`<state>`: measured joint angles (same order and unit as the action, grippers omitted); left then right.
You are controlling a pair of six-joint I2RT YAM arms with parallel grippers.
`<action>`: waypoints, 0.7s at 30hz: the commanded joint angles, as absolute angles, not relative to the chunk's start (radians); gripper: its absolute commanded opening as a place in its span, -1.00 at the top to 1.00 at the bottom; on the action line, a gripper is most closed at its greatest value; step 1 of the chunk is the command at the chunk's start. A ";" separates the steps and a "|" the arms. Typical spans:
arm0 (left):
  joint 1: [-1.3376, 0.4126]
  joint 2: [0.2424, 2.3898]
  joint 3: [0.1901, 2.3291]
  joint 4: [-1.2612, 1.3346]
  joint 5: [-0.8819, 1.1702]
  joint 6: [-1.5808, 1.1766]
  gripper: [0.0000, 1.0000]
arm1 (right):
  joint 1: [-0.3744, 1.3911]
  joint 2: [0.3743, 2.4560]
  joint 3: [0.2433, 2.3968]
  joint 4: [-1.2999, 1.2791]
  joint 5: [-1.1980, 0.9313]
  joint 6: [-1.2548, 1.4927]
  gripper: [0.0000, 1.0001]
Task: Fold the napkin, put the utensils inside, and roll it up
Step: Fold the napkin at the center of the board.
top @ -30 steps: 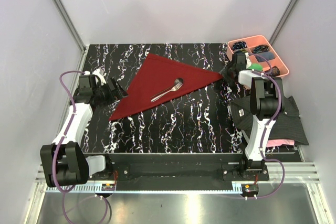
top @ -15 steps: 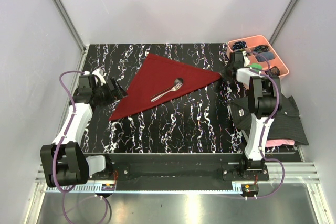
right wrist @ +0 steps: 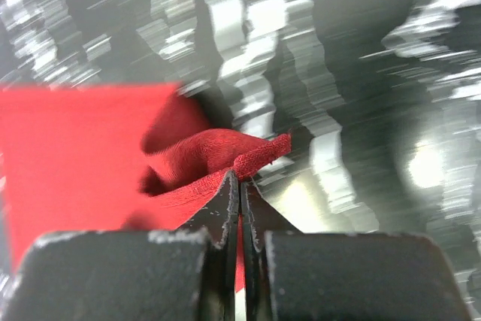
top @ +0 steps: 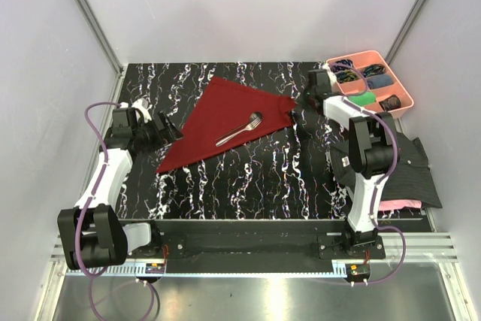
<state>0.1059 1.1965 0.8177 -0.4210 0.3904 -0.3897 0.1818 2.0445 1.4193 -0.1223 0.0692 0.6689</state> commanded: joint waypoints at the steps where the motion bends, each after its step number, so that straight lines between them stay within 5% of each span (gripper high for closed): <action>1: 0.112 1.164 0.807 -0.377 0.422 -0.388 -0.97 | 0.294 1.934 1.431 -0.065 0.043 0.650 1.00; 21: 0.112 1.166 0.801 -0.374 0.439 -0.397 -0.97 | 0.615 2.055 1.532 -0.018 -0.109 0.738 1.00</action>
